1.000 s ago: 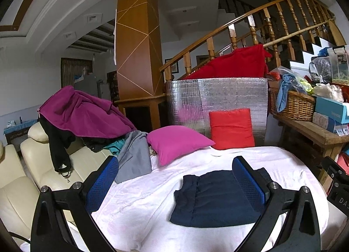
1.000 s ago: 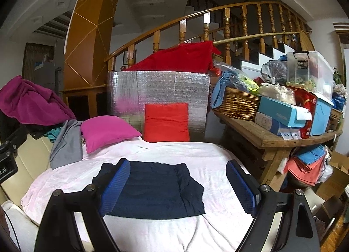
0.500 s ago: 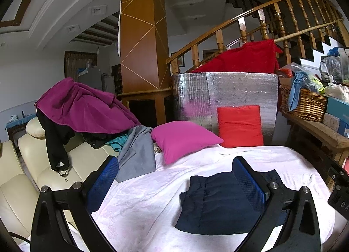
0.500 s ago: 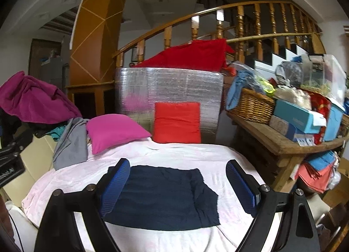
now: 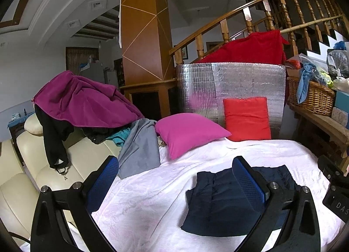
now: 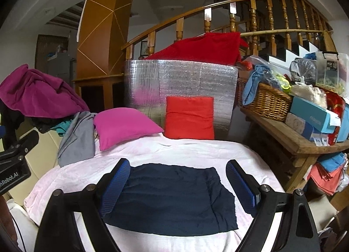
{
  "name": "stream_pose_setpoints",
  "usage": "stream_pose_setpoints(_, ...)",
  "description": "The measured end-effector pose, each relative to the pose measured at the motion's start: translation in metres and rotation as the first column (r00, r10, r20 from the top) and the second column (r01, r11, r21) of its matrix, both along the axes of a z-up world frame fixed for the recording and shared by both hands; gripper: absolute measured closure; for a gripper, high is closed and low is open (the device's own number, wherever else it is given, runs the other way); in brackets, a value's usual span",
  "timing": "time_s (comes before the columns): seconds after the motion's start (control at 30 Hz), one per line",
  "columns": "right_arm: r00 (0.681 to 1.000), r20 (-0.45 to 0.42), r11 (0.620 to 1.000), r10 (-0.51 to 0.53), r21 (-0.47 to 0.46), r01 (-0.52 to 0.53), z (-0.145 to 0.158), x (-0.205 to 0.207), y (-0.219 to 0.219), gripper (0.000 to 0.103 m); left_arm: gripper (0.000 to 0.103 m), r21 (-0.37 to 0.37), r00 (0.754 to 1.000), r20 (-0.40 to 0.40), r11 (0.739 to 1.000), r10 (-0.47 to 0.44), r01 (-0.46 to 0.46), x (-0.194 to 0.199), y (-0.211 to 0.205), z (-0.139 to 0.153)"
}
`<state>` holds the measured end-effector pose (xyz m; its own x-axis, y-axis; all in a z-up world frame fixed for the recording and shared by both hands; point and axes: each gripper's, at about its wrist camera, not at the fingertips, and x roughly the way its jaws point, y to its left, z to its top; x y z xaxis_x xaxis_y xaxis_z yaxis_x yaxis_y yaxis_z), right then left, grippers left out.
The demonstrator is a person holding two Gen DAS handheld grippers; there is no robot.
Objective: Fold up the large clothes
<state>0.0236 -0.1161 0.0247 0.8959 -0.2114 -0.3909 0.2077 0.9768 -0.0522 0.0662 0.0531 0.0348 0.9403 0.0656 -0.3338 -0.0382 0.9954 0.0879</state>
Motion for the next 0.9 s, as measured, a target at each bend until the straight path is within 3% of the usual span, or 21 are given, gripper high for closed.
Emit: stream_pose_setpoints(0.9, 0.997, -0.075, 1.000, -0.008, 0.029, 0.010, -0.045, 0.081, -0.014, 0.011, 0.000, 0.008, 0.995, -0.093, 1.000, -0.027, 0.028, 0.077, -0.012, -0.042)
